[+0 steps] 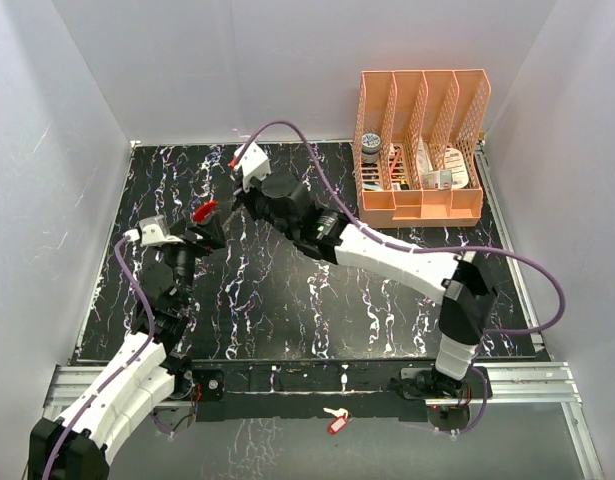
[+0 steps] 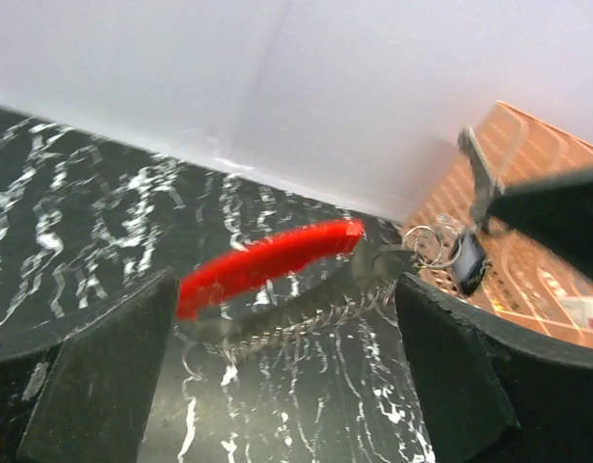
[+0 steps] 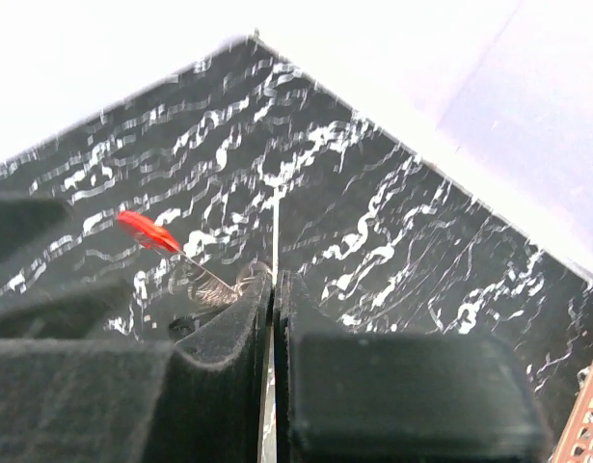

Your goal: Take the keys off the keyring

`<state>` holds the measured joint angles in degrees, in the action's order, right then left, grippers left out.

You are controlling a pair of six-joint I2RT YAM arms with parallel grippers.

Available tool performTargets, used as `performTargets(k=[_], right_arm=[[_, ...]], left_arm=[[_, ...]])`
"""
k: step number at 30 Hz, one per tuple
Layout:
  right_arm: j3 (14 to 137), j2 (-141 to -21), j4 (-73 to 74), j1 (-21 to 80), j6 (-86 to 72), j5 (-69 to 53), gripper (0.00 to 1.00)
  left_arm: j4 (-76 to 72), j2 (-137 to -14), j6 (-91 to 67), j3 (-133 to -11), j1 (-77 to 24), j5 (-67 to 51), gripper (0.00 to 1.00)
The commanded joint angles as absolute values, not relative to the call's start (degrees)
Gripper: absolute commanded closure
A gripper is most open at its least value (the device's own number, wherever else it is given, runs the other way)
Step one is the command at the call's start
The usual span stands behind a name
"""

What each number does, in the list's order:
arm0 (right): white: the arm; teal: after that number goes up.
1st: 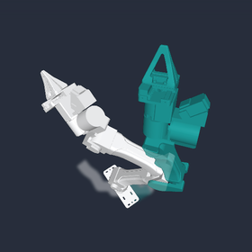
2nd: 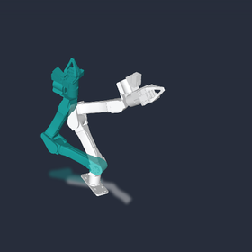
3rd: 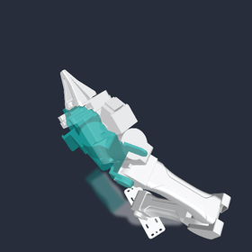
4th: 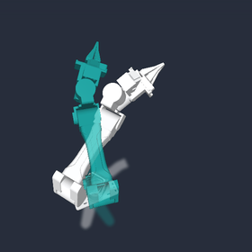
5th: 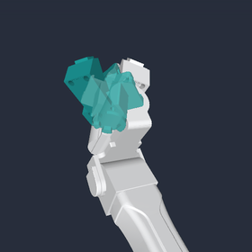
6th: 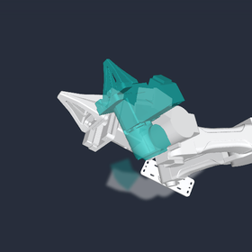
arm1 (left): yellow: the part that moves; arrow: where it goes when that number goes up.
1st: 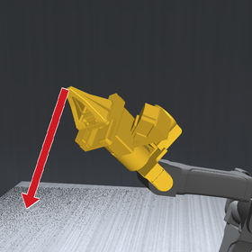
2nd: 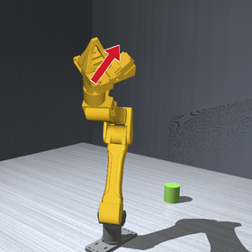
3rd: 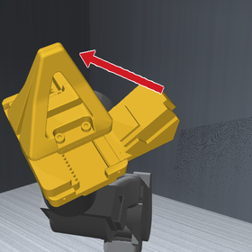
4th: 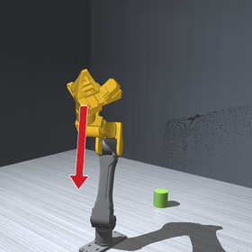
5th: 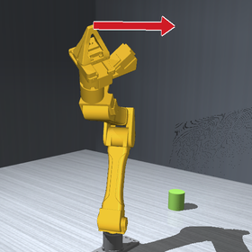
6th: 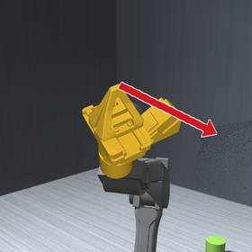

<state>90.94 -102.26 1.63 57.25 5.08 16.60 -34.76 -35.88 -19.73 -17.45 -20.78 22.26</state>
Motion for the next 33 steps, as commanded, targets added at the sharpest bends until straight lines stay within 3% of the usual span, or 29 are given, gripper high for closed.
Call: performTargets(k=[1,15,22,33], right_arm=[[90.8,-95.6,-6.3,57.3,7.0,20.0,1.0],[86.9,-87.8,-7.3,57.3,7.2,21.4,1.0],[85.2,-85.7,-8.5,57.3,6.5,21.2,1.0],[84.3,-83.7,-8.5,57.5,5.5,19.8,1.0]], left_arm=[[-45.1,-38.1,-17.4,-17.8,-20.6,9.3,0.04],[-62.0,-45.8,-15.6,-22.6,-20.6,-4.8,0.02],[-62.7,-47.7,-14.7,-25.8,-20.6,-11.8,0.03],[-62.9,-48.7,-12.6,-26.4,-20.6,-12.6,0.1]])
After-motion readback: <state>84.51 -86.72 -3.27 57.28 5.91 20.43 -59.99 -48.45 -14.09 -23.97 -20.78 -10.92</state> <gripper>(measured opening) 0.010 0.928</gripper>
